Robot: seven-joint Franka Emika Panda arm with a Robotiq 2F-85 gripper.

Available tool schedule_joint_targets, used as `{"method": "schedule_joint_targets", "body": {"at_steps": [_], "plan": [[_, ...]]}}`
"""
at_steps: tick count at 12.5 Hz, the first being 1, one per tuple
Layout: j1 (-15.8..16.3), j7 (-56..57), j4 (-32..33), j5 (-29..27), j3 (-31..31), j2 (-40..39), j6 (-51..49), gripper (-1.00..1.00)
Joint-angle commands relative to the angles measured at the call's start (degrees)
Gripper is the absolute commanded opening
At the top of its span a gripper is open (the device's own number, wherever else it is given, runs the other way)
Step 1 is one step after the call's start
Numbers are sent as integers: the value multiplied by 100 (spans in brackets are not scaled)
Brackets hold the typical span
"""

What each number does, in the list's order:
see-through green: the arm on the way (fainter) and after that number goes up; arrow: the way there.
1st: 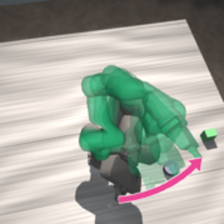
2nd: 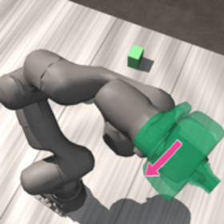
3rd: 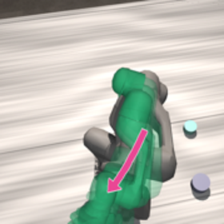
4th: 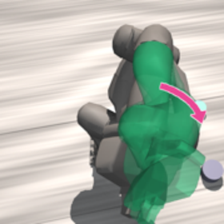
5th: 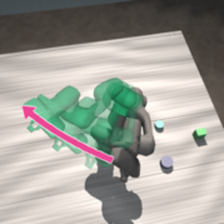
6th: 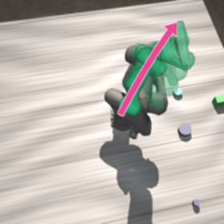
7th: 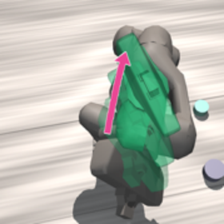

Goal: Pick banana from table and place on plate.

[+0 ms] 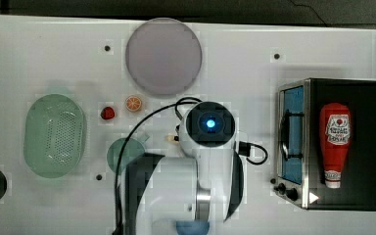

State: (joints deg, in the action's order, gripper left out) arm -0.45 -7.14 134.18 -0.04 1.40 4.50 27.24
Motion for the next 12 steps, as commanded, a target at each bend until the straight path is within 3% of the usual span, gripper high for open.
{"method": "schedule_joint_targets", "body": {"at_steps": [1, 12], "plan": [[-70, -221, 43, 142, -35, -9, 805, 100], [-2, -217, 726, 141, -316, -1925, 3698, 100]]}}
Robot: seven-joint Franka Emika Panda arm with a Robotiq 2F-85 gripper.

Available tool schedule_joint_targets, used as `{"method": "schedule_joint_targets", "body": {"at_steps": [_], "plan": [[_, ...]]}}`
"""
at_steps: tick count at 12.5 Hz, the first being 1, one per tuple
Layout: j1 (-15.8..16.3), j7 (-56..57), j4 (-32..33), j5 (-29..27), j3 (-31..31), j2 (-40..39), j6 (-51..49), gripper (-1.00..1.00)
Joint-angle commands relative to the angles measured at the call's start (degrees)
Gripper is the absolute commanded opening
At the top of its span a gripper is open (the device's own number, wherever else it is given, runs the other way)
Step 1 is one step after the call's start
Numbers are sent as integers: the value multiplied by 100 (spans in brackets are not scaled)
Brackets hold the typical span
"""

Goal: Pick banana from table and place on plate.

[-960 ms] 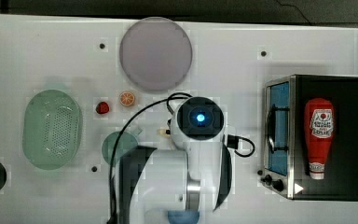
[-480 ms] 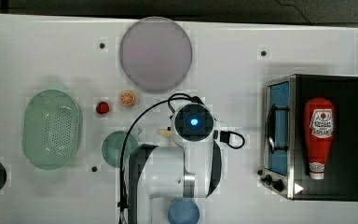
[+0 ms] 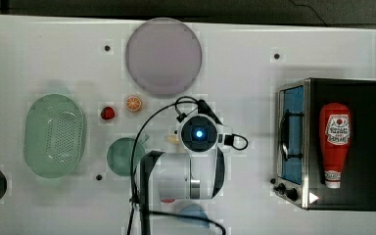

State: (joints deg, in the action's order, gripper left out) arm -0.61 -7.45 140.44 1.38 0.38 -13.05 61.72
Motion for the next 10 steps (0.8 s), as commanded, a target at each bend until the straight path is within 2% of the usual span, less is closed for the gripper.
{"method": "schedule_joint_targets", "body": {"at_steps": [1, 6, 7, 10], "plan": [[12, -190, 117, -1, -214, -321, 397, 100], [15, -208, 217, -1, -238, -669, 1023, 100], [14, -214, 237, -1, -238, -669, 1024, 93], [16, -217, 235, -1, -273, -663, 1048, 18]]}}
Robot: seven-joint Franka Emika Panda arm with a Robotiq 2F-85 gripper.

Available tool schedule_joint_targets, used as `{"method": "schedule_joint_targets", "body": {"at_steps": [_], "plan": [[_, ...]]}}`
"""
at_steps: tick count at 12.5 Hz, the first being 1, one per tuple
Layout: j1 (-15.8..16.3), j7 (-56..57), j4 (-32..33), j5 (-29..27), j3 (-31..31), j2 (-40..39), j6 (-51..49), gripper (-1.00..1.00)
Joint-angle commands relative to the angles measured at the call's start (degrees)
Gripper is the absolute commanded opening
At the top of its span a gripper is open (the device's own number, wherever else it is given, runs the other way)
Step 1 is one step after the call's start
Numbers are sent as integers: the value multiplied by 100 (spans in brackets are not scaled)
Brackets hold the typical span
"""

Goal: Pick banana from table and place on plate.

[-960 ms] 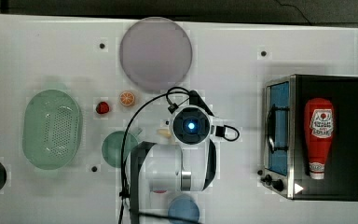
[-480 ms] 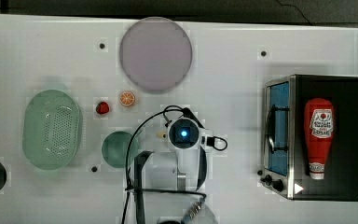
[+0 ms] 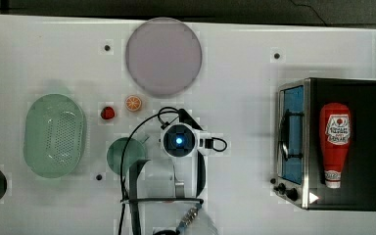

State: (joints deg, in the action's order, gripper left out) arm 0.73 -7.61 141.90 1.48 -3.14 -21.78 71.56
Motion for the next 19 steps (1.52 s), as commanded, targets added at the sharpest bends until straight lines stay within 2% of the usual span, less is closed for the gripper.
{"method": "schedule_joint_targets", "body": {"at_steps": [1, 3, 4, 7, 9, 13, 16, 19], "plan": [[-117, -201, 78, -11, 71, 218, 76, -6], [-117, -200, 74, -11, 67, 224, 80, -49], [-118, -201, 70, -11, 65, 240, 81, -53], [-118, -200, 69, -11, 58, 490, 23, -53], [-117, -200, 64, -11, 55, 954, -301, -53], [-121, -200, -122, -12, 57, 2356, -2067, -53], [-119, -200, -535, -23, 58, 3323, -3615, -53], [-109, -200, -1186, -271, 57, 3483, -4560, -53]]}}
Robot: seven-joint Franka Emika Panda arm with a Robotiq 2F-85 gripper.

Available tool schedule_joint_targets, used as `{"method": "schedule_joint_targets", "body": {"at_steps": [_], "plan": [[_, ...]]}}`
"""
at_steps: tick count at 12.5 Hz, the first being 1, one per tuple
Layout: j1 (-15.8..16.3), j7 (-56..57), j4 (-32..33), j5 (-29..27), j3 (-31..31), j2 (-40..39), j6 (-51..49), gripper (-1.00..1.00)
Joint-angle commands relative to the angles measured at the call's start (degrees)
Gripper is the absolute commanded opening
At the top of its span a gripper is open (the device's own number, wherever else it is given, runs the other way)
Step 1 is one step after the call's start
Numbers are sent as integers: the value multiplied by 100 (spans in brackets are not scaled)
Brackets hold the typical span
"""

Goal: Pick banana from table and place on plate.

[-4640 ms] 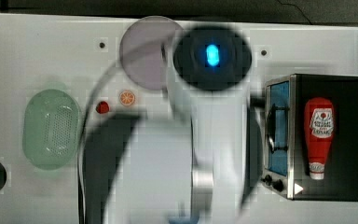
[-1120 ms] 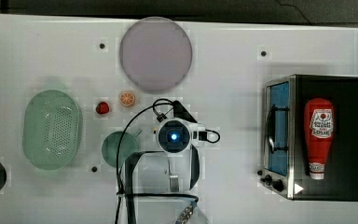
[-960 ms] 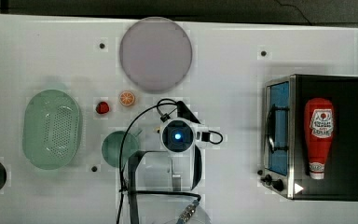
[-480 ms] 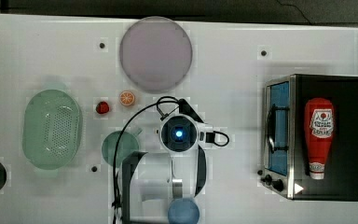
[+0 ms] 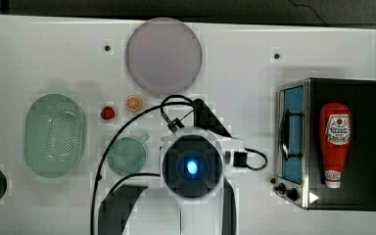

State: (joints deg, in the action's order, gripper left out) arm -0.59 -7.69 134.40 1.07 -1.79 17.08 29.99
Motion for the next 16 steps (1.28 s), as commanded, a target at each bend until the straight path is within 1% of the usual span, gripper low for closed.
{"method": "schedule_joint_targets", "body": {"at_steps": [1, 4, 9, 11, 13, 16], "plan": [[26, -192, -673, -330, -81, -563, -444, -53], [84, -192, -1598, -349, -136, -1533, -421, -53], [139, -191, -3505, -336, -239, -3579, -368, -53], [184, -192, -4211, -218, -239, -4284, -358, -53], [239, -192, -4811, -37, -238, -4936, -235, -53], [276, -192, -5546, -15, -236, -5759, 80, -53]]}}
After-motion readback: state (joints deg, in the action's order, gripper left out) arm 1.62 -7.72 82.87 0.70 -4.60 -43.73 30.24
